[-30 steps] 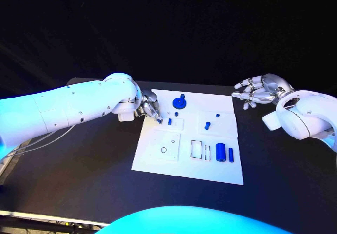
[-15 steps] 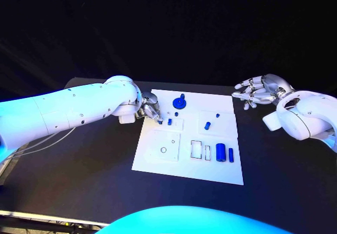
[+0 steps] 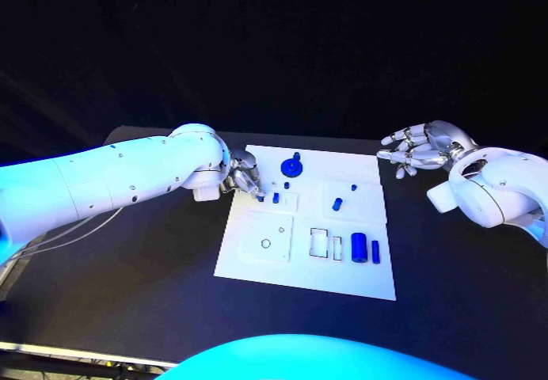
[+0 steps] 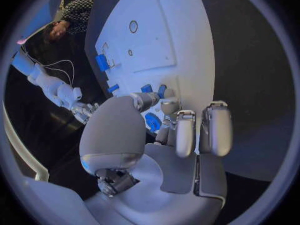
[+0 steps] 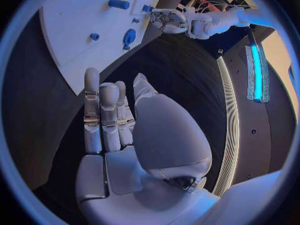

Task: Assemble the parts on the task board

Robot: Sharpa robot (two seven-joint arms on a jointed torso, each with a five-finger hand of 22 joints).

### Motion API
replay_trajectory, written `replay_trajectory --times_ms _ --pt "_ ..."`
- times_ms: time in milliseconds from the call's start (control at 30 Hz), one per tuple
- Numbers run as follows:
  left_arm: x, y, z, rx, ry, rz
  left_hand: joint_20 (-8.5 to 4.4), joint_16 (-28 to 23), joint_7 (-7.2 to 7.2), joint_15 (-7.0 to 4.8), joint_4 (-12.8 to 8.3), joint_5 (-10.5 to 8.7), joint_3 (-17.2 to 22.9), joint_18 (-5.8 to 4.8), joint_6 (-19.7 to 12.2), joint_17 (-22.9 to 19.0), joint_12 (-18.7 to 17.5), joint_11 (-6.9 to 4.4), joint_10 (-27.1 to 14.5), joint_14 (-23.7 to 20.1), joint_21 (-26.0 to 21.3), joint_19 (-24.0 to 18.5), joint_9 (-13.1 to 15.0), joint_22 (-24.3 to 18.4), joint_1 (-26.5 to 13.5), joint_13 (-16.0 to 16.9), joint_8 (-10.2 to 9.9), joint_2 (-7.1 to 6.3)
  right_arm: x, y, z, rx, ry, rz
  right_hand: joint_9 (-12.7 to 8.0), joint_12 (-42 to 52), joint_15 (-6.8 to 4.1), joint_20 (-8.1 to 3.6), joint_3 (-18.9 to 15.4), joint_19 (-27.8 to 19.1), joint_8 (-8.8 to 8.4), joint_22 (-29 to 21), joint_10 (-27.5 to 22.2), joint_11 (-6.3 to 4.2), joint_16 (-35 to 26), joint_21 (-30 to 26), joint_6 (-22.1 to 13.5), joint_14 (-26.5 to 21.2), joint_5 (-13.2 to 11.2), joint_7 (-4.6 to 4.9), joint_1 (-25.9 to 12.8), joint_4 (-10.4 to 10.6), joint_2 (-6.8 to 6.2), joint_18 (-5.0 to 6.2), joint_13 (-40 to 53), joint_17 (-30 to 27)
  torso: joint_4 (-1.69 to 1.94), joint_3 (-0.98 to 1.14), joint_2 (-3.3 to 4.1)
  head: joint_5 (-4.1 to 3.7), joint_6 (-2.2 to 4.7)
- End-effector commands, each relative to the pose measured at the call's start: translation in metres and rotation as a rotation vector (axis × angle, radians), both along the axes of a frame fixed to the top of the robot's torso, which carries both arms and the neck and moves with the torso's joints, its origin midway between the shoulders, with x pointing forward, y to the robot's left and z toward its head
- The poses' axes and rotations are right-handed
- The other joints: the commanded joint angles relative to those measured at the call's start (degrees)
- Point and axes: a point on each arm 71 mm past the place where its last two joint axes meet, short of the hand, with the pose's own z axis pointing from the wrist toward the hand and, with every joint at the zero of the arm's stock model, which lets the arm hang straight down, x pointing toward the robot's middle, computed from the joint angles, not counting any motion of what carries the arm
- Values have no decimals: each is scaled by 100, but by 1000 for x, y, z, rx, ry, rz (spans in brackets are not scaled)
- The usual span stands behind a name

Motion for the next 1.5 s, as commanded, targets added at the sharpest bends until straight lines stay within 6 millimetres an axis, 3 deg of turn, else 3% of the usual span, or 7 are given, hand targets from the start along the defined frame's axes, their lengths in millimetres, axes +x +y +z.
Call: replay_trajectory --times_ms 33,167,500,1500 --pt "-5 -3 -7 14 57 -24 12 2 -7 -52 -958 29 999 -68 30 1380 29 -16 48 559 36 28 0 5 -38 9 -6 18 -1 1 0 0 0 21 -8 -35 -5 11 -16 49 27 -5 -5 -40 -31 -33 -16 -9 -12 17 35 -6 42 72 -5 9 -2 0 2 1 -8" --pt "-6 -4 -9 28 90 -36 6 15 -14 -59 -973 74 1029 -70 47 1395 -13 -24 32 564 39 34 12 15 -69 -69 3 4 -1 1 0 0 0 21 -8 -35 -5 11 -16 49 27 -5 -5 -40 -31 -33 -16 -9 -12 17 35 -6 42 72 -5 9 1 3 3 -2 -20" --pt "-7 -8 -11 46 120 -49 -20 30 -39 -83 -1048 415 1103 -69 89 1414 41 -49 142 572 32 35 70 10 -236 22 40 -56 0 2 0 0 1 21 -8 -35 -5 11 -16 49 27 -5 -5 -40 -31 -33 -16 -9 -12 17 35 -6 42 72 -5 9 -3 2 1 -6 -38" --pt "3 -9 -8 40 32 45 -24 7 -36 -84 -1011 431 1098 -68 64 1387 -41 -46 82 562 27 33 80 4 -305 -107 30 -9 -1 2 0 1 1 22 -11 -36 -8 9 -19 68 35 -24 3 -42 -53 -56 -16 6 -12 16 26 -3 50 72 -28 12 -3 0 1 -48 -25"
